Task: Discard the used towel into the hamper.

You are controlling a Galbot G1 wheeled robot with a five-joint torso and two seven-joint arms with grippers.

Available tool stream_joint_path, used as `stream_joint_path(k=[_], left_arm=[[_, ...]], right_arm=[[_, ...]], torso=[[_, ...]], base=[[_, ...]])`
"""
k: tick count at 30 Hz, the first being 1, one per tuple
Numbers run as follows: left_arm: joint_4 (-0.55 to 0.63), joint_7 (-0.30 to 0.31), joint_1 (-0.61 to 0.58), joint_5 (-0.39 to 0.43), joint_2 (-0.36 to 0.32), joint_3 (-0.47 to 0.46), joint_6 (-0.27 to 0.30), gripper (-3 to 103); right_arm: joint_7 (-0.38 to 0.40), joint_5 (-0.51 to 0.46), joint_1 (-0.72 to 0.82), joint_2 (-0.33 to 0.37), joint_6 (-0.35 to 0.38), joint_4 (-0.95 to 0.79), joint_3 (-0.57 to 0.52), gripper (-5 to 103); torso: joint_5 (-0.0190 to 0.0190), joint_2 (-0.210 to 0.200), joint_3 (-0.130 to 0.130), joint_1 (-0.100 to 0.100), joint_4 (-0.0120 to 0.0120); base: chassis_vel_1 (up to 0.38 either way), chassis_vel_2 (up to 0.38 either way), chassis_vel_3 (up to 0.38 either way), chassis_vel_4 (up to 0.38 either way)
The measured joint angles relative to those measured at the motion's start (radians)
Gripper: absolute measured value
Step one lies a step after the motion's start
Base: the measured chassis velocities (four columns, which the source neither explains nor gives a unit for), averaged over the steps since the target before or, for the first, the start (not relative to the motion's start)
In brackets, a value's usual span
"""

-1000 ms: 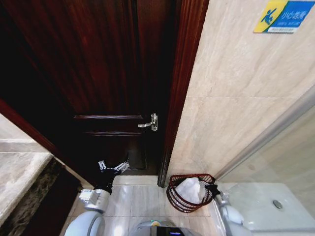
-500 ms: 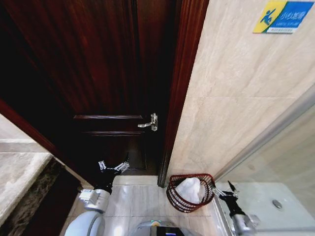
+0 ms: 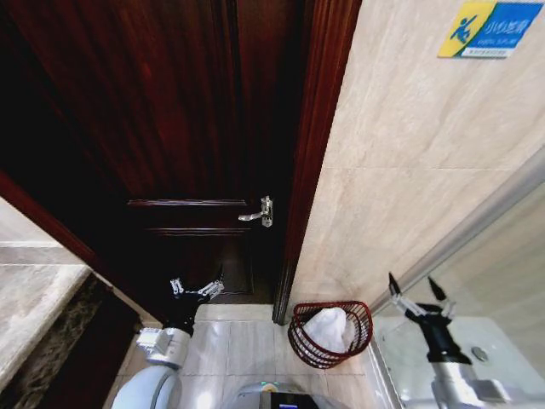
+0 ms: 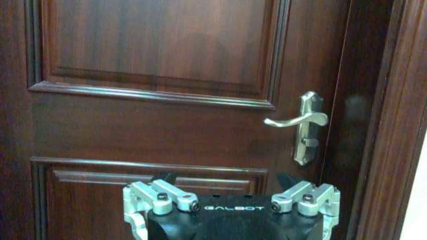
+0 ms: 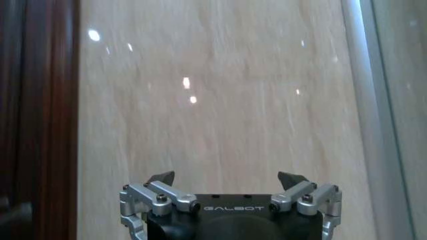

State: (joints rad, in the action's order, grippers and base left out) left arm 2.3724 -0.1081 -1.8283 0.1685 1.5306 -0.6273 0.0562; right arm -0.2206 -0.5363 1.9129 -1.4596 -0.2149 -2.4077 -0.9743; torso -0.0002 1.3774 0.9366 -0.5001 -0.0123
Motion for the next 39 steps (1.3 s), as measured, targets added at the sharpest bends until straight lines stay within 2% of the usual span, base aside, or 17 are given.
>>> stream_joint_path(k=[9, 20, 28, 33, 36, 39], left_arm=[[0.000, 0.000, 0.000, 0.000, 0.000, 0.000, 0.000, 100], [0.000, 0.000, 0.000, 0.000, 0.000, 0.000, 0.000, 100], [0.000, 0.000, 0.000, 0.000, 0.000, 0.000, 0.000, 100], [0.000, 0.000, 0.000, 0.000, 0.000, 0.000, 0.000, 100], [0.000, 0.000, 0.000, 0.000, 0.000, 0.000, 0.000, 100], [0.000, 0.000, 0.000, 0.000, 0.000, 0.000, 0.000, 100]], right_arm=[[0.036, -0.034, 0.004, 0.044, -0.013, -0.086, -0.027, 100], [0.040, 0.065, 0.017, -0.001, -0.054, -0.074, 0.070, 100], [0.050, 0.073, 0.000, -0.007, -0.078, -0.063, 0.086, 100], [0.051, 0.075, -0.005, -0.004, -0.059, -0.064, 0.079, 100], [0.054, 0.091, 0.007, -0.008, -0.039, -0.069, 0.115, 100], [0.076, 0.173, 0.016, -0.021, -0.020, -0.048, 0.252, 100]], torso=[[0.0002, 0.000, 0.000, 0.000, 0.0000], [0.0002, 0.000, 0.000, 0.000, -0.0001], [0.0001, 0.000, 0.000, 0.000, -0.0001], [0.0002, 0.000, 0.000, 0.000, 0.0000], [0.0002, 0.000, 0.000, 0.000, -0.0001], [0.0003, 0.000, 0.000, 0.000, 0.0000]], base=[[0.000, 0.000, 0.000, 0.000], [0.000, 0.000, 0.000, 0.000], [0.000, 0.000, 0.000, 0.000], [0.000, 0.000, 0.000, 0.000], [0.000, 0.000, 0.000, 0.000], [0.000, 0.000, 0.000, 0.000]])
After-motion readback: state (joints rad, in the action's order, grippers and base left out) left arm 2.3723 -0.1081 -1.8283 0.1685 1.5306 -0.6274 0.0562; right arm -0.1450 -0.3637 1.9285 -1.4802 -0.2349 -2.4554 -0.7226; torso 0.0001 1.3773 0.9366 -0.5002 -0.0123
